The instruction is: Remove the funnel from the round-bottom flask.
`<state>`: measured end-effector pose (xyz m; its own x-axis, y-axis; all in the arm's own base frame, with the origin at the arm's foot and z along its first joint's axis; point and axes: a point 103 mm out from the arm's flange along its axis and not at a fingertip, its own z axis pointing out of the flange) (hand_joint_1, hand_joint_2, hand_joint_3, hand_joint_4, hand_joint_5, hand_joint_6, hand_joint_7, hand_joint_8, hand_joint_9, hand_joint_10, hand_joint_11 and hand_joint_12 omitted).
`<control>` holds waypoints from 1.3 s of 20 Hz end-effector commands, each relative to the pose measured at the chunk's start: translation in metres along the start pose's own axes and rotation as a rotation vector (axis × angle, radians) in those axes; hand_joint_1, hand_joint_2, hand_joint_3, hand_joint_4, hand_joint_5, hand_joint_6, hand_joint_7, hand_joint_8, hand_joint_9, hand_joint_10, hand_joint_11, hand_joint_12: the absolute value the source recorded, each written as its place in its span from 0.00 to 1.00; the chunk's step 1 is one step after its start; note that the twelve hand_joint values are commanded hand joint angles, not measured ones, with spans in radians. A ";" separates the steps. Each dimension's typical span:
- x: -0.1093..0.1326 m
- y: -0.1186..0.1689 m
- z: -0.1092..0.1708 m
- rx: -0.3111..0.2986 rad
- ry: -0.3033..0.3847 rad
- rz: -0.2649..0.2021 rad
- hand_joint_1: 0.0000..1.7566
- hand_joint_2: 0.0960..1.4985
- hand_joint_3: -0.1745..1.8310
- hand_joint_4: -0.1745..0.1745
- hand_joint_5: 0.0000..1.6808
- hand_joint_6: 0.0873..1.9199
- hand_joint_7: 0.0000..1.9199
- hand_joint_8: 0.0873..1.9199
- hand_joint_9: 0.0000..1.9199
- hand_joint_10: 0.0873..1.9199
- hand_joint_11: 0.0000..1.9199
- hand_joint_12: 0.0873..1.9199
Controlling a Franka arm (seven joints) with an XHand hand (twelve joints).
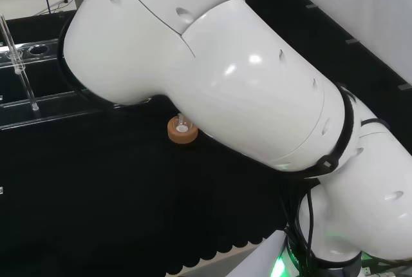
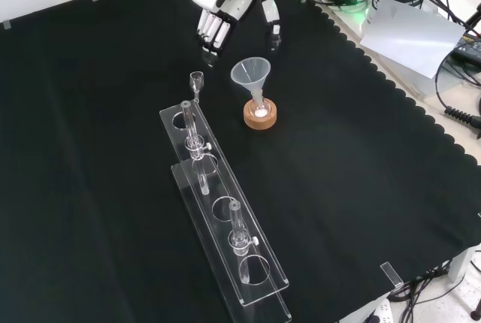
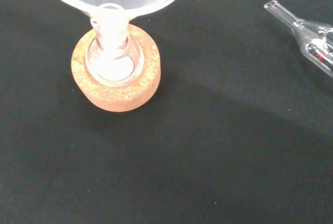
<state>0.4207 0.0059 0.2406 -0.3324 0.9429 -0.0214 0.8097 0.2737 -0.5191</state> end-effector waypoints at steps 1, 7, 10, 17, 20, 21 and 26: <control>0.006 0.013 0.011 0.013 0.006 -0.005 0.29 0.38 0.27 0.37 0.08 0.00 0.01 0.33 0.15 0.37 0.20 0.74; 0.008 0.021 0.027 0.021 0.027 -0.026 0.29 0.38 0.27 0.37 0.08 0.00 0.02 0.34 0.16 0.37 0.20 0.73; 0.006 0.022 0.030 0.023 0.012 -0.011 0.29 0.38 0.26 0.37 0.08 0.00 0.02 0.34 0.16 0.37 0.21 0.73; 0.010 0.025 0.036 0.015 0.007 -0.048 0.30 0.38 0.26 0.35 0.09 0.00 0.02 0.34 0.17 0.37 0.21 0.73; 0.011 0.026 0.038 0.015 0.006 -0.061 0.31 0.39 0.26 0.35 0.09 0.00 0.03 0.34 0.17 0.36 0.21 0.73; 0.012 0.027 0.038 0.015 0.003 -0.064 0.31 0.39 0.26 0.35 0.09 0.00 0.03 0.34 0.18 0.36 0.21 0.73; 0.011 0.026 0.038 0.011 0.003 -0.063 0.31 0.39 0.26 0.35 0.10 0.00 0.03 0.34 0.19 0.35 0.22 0.72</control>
<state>0.4195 0.0164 0.1932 -0.3821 0.9240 0.0158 0.7791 0.3313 -0.5322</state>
